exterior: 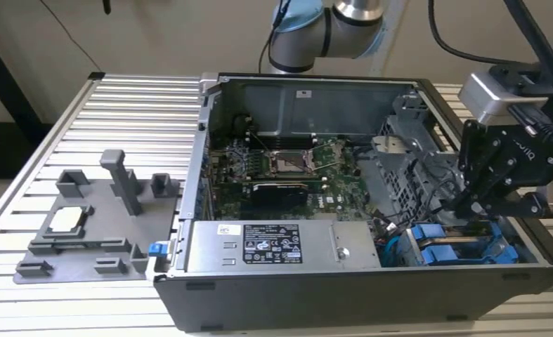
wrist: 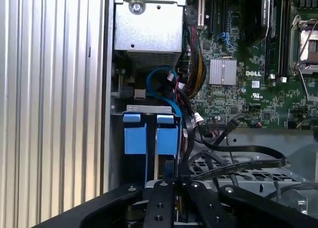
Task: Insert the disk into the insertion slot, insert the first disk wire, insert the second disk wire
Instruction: 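Insert the second disk wire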
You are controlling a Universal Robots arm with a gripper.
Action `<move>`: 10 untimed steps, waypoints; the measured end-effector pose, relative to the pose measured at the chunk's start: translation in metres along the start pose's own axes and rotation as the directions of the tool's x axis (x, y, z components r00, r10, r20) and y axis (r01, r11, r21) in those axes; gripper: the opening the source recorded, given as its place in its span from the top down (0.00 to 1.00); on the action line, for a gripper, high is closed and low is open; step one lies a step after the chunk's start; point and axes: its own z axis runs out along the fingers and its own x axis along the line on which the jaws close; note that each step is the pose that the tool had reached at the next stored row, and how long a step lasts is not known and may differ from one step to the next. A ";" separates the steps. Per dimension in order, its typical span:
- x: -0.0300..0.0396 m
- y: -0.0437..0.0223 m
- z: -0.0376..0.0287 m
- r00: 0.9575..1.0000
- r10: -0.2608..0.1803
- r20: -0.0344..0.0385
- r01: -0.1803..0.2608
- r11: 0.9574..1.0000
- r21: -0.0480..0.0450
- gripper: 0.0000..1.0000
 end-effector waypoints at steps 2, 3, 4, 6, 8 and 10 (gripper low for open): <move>0.0011 -0.0002 0.0021 1.000 0.004 0.006 -0.004 1.000 0.000 0.84; 0.0015 -0.0003 0.0031 1.000 0.009 0.007 -0.009 1.000 0.000 0.84; 0.0018 -0.0003 0.0041 1.000 0.016 0.008 -0.016 1.000 0.001 0.84; 0.0021 -0.0005 0.0057 0.999 0.030 0.011 -0.030 1.000 0.001 0.84; 0.0024 -0.0004 0.0060 0.999 0.037 0.013 -0.037 0.999 0.001 0.84; 0.0030 -0.0005 0.0065 0.999 0.037 0.019 -0.037 0.999 0.001 0.84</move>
